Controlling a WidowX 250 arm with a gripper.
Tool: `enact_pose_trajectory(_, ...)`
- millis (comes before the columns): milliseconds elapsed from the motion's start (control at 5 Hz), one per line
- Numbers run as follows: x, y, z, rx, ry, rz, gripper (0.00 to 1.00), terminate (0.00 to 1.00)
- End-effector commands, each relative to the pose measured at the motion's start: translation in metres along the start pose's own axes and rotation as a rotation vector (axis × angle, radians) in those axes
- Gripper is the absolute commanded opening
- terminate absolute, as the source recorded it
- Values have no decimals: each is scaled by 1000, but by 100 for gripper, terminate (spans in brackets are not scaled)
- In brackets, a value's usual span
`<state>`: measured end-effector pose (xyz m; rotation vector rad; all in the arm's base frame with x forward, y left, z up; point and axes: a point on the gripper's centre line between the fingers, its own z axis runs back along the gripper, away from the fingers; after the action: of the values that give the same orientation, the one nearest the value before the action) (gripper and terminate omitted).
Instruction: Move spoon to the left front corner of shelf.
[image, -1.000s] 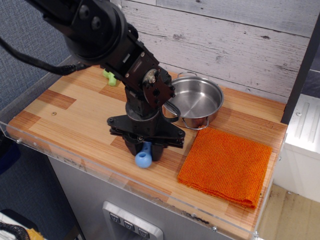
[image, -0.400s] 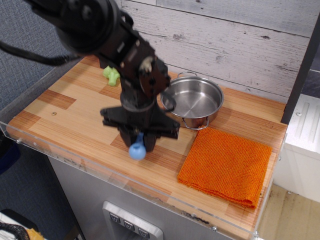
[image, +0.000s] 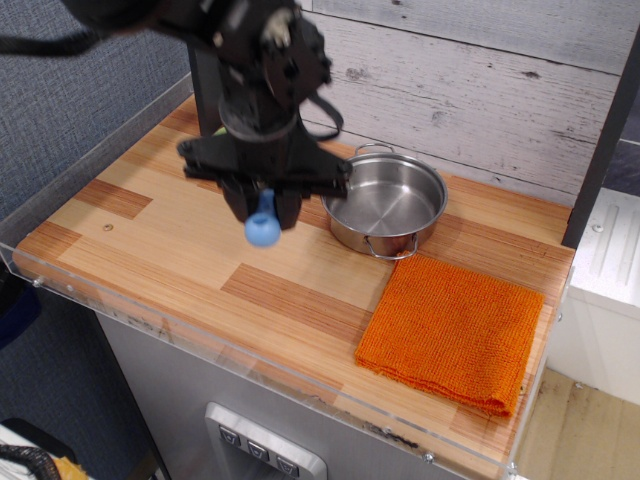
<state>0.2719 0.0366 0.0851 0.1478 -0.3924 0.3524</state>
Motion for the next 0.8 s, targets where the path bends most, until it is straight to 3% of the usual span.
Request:
enact_pose_trajectory(0,22,73,13,45,-69,167,0,0)
enact_pose_trajectory(200,29,101,4,93,-67,209,0,0)
enact_pose_trajectory(600,33,128,-28,133,-9,220,0,0)
